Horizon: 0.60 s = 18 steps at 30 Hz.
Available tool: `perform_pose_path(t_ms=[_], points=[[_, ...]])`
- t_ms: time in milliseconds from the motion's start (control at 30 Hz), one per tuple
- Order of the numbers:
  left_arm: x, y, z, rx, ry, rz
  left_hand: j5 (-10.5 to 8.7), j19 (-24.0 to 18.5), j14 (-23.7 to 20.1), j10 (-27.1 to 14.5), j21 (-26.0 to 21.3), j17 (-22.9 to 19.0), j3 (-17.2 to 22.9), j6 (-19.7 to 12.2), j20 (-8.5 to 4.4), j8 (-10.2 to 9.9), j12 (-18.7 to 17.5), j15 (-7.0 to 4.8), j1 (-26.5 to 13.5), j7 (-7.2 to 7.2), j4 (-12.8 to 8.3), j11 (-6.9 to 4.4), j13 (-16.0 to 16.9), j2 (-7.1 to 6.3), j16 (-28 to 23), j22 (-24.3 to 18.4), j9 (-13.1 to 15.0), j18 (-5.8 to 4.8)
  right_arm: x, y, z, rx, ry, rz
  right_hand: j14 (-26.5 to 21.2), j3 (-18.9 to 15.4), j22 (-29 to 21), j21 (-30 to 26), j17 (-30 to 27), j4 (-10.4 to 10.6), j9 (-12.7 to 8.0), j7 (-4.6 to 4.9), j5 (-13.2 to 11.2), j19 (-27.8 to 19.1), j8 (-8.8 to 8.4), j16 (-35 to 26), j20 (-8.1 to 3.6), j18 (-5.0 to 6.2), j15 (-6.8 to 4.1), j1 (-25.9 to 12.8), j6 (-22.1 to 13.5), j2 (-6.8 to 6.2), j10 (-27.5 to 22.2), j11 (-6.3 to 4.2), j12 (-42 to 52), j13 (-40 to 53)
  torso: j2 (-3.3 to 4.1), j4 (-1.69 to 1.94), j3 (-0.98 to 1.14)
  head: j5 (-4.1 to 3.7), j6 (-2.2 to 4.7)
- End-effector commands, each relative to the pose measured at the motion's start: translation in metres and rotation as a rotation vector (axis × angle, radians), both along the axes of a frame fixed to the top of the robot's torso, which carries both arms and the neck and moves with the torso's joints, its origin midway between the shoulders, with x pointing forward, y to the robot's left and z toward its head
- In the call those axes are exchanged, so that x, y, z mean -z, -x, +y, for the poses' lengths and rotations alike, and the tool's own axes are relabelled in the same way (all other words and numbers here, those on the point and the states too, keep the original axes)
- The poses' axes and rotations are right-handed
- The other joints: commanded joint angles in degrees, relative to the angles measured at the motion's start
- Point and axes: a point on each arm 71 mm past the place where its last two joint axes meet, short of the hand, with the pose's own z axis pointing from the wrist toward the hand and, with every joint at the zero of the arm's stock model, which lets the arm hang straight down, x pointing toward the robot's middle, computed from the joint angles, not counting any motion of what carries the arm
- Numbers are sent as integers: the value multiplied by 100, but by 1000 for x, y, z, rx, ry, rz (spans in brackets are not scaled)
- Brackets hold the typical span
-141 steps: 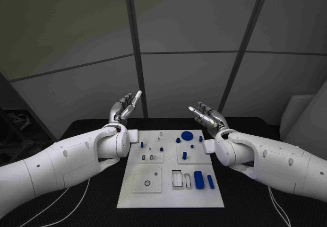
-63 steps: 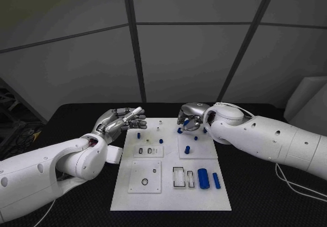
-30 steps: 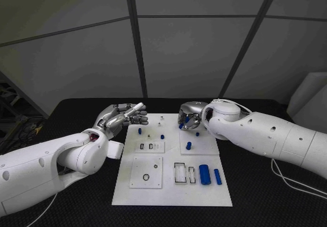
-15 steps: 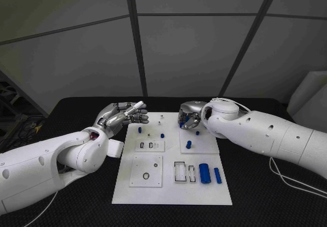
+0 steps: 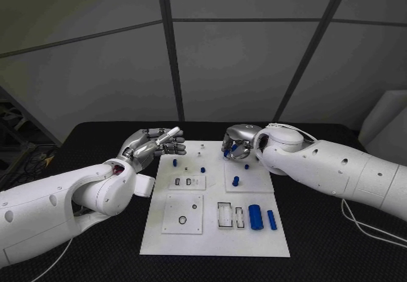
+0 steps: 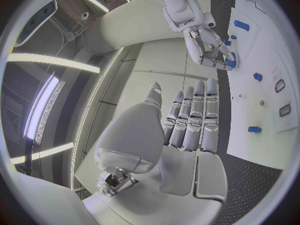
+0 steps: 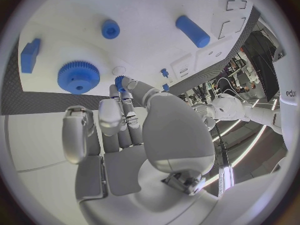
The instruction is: Assemble the parts on the task board
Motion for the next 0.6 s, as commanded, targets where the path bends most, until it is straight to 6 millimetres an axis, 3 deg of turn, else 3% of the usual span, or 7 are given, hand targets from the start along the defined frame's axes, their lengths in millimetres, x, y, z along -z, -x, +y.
perform_pose_path(t_ms=[33,333,600], points=[[-2,0,-1,16,2,-8,-28,5,3,24,-38,-7,-34,28,24,-29,-28,51,-27,0,15,2,-6,19,-24,-5,-5,-75,-11,2,6,-21,-75,-97,59,40,327,43,3,-13,10,-9,27,50,36,27,10,-67,-44,5,52,2,48,-9,27,4,-5,-5,-8,5,38],[-2,0,-3,21,4,-8,-30,4,4,25,-43,-6,-43,23,26,-38,-39,53,-33,4,11,5,-6,25,-35,-10,-9,-75,-15,-4,26,-32,-136,-164,54,68,324,44,-1,-29,14,-14,39,45,34,32,7,-66,-47,3,66,-20,64,-13,25,5,19,20,-7,2,101],[-2,-1,-6,29,8,-8,-31,4,5,26,-45,-6,-46,22,26,-41,-43,54,-33,5,8,6,-6,26,-39,-13,-10,-75,-12,-15,43,-19,-147,-183,51,82,312,40,-6,-30,15,-13,50,37,32,33,5,-63,-47,-3,69,-23,63,-12,21,3,26,10,-1,27,109]])
